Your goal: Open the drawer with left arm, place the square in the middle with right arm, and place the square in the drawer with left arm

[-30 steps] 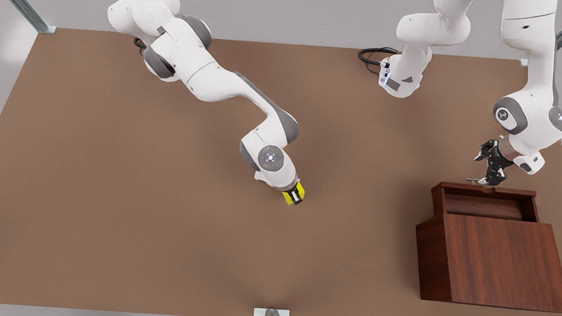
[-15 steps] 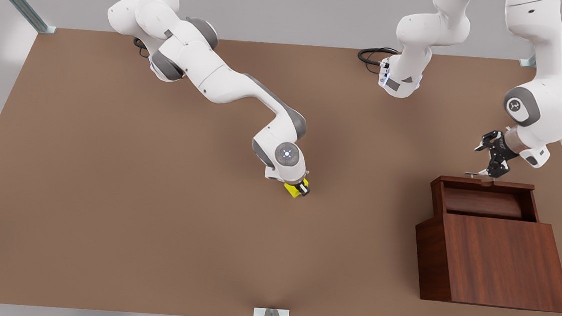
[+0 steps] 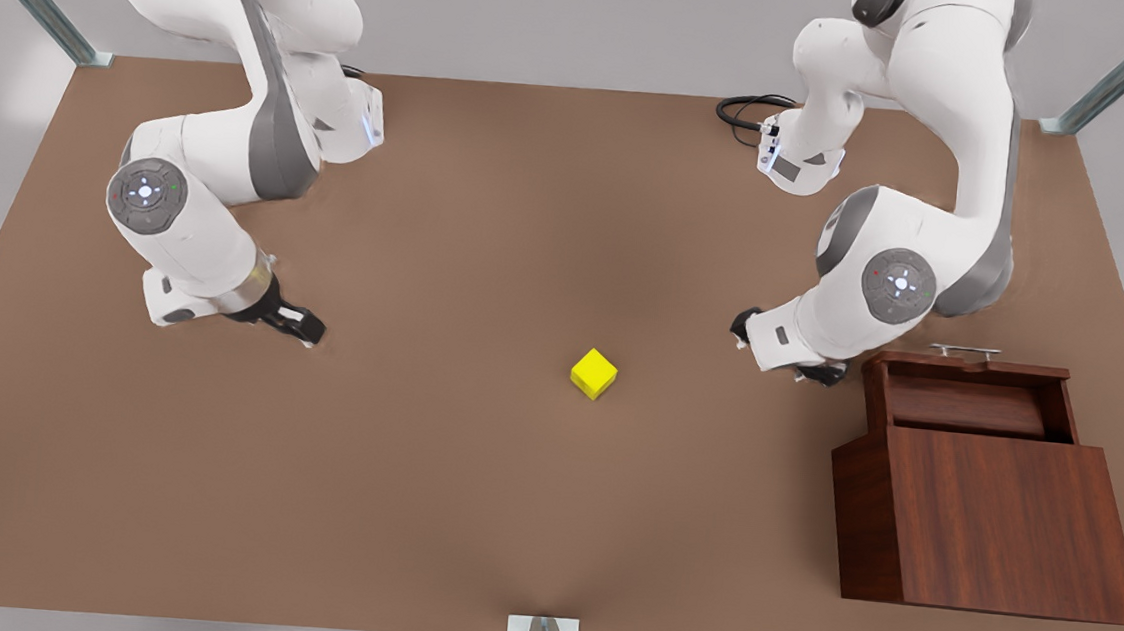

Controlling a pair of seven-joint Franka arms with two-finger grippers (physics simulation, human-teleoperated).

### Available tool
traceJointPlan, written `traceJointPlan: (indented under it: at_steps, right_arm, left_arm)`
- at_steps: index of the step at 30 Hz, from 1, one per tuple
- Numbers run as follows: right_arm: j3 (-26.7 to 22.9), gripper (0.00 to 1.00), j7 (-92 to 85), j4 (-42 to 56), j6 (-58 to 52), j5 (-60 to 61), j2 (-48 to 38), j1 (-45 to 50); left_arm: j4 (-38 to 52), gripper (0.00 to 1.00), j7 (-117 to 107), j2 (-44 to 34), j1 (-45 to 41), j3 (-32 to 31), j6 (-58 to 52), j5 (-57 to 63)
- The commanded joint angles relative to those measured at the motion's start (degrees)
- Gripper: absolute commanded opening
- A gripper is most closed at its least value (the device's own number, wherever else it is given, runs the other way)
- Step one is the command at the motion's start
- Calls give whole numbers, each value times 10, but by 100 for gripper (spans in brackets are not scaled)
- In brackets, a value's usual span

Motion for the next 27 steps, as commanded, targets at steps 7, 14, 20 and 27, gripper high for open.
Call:
traceJointPlan:
  at_steps: [7,14,20,27]
  right_arm:
    - [-3,100,-181,-1,-92,36,-58,-98]
    - [-1,100,-182,0,-94,36,-53,-94]
    - [1,100,-185,47,-96,42,-26,-91]
    - [1,100,-183,37,-88,39,-28,-90]
  left_arm:
    - [28,100,-69,143,-124,-35,205,8]
    - [-77,100,-57,139,-124,-36,337,60]
    - [-85,100,-49,175,-123,-35,355,71]
    - [-115,100,-38,187,-119,-35,391,75]
